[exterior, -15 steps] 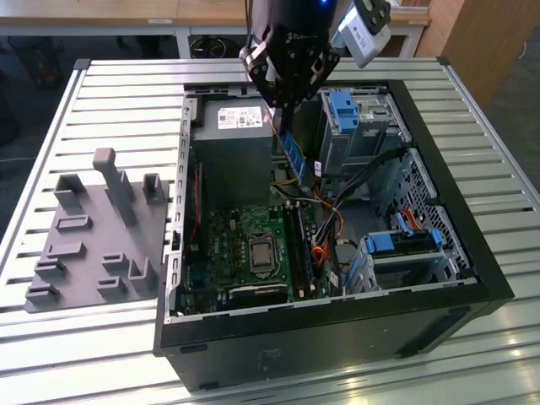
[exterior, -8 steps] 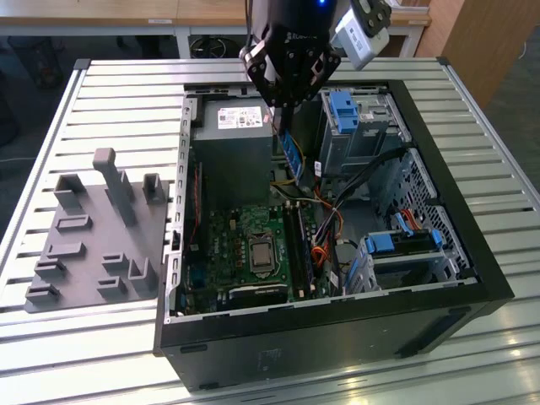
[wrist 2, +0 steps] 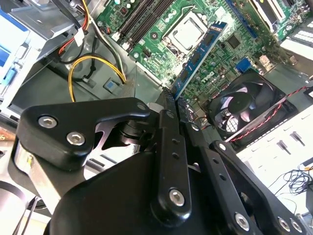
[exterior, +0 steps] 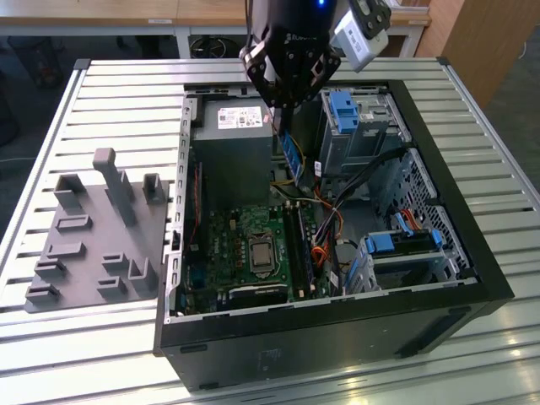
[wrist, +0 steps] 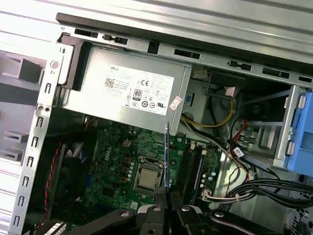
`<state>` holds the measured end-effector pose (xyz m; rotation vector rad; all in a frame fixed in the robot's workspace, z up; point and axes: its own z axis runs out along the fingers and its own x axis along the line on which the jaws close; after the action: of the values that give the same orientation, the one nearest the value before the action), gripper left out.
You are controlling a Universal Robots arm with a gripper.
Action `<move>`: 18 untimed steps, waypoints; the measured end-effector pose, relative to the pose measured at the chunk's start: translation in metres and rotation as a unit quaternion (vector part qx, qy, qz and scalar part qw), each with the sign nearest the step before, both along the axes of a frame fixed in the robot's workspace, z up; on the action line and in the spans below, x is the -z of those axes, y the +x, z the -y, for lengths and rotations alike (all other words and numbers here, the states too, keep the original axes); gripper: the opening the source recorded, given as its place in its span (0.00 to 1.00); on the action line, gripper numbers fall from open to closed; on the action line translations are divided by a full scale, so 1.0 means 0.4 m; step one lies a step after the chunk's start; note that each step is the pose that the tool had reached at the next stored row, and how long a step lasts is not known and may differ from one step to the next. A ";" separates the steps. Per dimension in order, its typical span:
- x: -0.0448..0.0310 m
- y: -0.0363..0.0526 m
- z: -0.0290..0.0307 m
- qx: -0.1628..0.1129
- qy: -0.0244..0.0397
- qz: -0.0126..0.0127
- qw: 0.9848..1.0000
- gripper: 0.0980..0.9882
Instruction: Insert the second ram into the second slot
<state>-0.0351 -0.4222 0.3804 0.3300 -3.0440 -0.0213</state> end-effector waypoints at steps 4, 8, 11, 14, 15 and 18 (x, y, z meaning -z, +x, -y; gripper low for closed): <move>0.004 0.000 0.000 0.000 0.000 0.000 1.000 0.04; 0.008 0.000 0.000 0.000 0.000 0.000 1.000 0.04; 0.010 0.000 0.000 0.000 0.000 0.000 1.000 0.04; 0.012 0.000 0.000 0.000 0.000 0.000 1.000 0.04; 0.012 0.000 0.000 0.000 0.000 0.000 1.000 0.04; 0.015 0.000 0.000 0.000 0.000 0.000 1.000 0.04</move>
<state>-0.0351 -0.4223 0.3745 0.3289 -3.0442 -0.0211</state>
